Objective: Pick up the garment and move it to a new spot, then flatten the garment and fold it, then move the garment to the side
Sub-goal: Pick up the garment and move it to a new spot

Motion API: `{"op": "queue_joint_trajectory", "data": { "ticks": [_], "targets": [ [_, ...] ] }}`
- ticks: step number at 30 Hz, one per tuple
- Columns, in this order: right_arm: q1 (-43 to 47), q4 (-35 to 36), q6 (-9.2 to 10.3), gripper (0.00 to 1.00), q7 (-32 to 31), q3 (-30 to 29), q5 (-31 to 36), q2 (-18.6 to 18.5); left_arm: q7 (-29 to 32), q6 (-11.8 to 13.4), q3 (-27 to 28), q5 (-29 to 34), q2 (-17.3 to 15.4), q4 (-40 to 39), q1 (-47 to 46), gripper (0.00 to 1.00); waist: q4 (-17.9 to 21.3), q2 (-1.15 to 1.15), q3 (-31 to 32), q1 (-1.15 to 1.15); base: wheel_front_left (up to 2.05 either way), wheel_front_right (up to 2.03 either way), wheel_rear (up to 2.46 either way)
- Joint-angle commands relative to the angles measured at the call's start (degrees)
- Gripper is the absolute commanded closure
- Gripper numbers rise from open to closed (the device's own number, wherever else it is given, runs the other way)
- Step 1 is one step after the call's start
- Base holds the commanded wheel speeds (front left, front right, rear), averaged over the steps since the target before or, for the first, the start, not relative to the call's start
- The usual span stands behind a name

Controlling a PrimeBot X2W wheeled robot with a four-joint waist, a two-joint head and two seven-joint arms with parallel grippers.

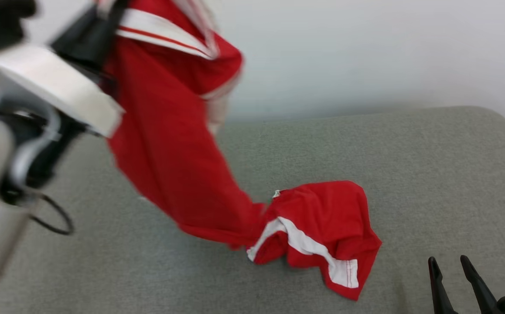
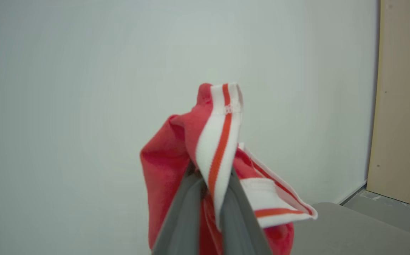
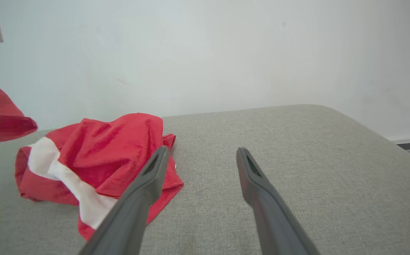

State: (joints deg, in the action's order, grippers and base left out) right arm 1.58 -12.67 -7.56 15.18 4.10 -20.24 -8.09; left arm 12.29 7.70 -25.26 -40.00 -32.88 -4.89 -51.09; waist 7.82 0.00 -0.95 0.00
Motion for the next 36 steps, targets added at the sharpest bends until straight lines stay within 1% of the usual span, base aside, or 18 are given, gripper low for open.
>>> {"op": "queue_joint_trajectory", "data": {
  "ticks": [1,6,7,10,12,14,15,18,24,29,35,36],
  "targets": [
    [0.87,0.03,0.14,0.0,-0.05,-0.1,-0.01,0.01,1.04,0.44,1.98,-0.33,-2.79,1.35,-0.44,1.0,-0.78,0.0,0.2,0.0,0.0,0.0,0.0],
    [1.21,0.31,0.14,0.0,-0.04,-0.27,-0.18,0.25,1.88,0.79,7.91,-1.06,-11.45,8.42,1.02,1.0,-2.1,0.0,-0.86,0.0,0.0,0.0,0.0],
    [1.21,0.31,0.14,0.0,-0.04,-0.27,-0.18,0.25,1.88,0.79,7.91,-1.06,-11.45,8.42,1.02,1.0,-2.1,0.0,-0.86,0.0,0.0,0.0,0.0],
    [0.93,0.47,0.14,0.0,-0.04,-0.31,-0.17,0.07,1.22,0.54,10.47,-1.32,-15.32,14.39,2.52,1.0,-2.93,0.0,-2.17,0.0,0.0,0.0,0.0],
    [0.27,0.67,0.14,0.0,-0.04,-0.34,-0.1,-0.15,0.86,0.75,11.67,-1.52,-17.15,18.29,3.41,1.0,-3.31,0.0,-3.28,0.0,0.0,0.0,0.0],
    [-0.47,0.87,0.14,0.0,-0.05,-0.41,-0.02,-0.4,-0.26,0.41,12.74,-1.46,-18.7,22.15,3.81,1.0,-3.67,0.0,-4.59,0.0,0.0,0.0,0.0],
    [-0.73,0.92,0.14,0.0,-0.05,-0.33,0.06,-0.56,-0.77,0.51,12.95,-1.67,-18.68,23.76,3.98,1.0,-3.84,0.0,-5.27,0.0,0.0,0.0,0.0],
    [-1.7,0.82,0.14,0.0,-0.04,-0.09,0.3,-0.97,-2.41,-0.29,13.72,-2.99,-17.4,28.62,4.64,1.0,-4.22,0.0,-7.17,0.0,0.0,0.0,0.0],
    [-3.93,0.93,0.14,0.0,-0.05,0.55,0.77,-1.47,-5.57,-3.13,14.32,-6.37,-13.39,36.61,6.15,1.0,-4.39,0.0,-11.81,0.0,0.0,0.0,0.0],
    [-5.76,1.28,0.14,0.0,-0.05,0.74,1.13,-1.98,-7.53,-5.32,13.74,-7.27,-10.47,41.54,5.04,1.0,-4.36,0.0,-15.37,0.0,0.0,0.0,0.0],
    [-6.99,1.38,0.14,0.0,-0.04,0.64,1.27,-2.2,-6.64,-6.12,11.56,-6.37,-8.36,48.19,4.27,1.0,-4.07,0.0,-16.98,0.0,0.0,0.0,0.0],
    [-7.1,1.34,0.14,0.0,-0.04,0.55,1.26,-2.22,-6.46,-6.05,11.36,-6.55,-7.95,49.29,4.2,0.97,-4.04,0.0,-17.05,0.0,0.0,0.0,0.0]
  ]
}}
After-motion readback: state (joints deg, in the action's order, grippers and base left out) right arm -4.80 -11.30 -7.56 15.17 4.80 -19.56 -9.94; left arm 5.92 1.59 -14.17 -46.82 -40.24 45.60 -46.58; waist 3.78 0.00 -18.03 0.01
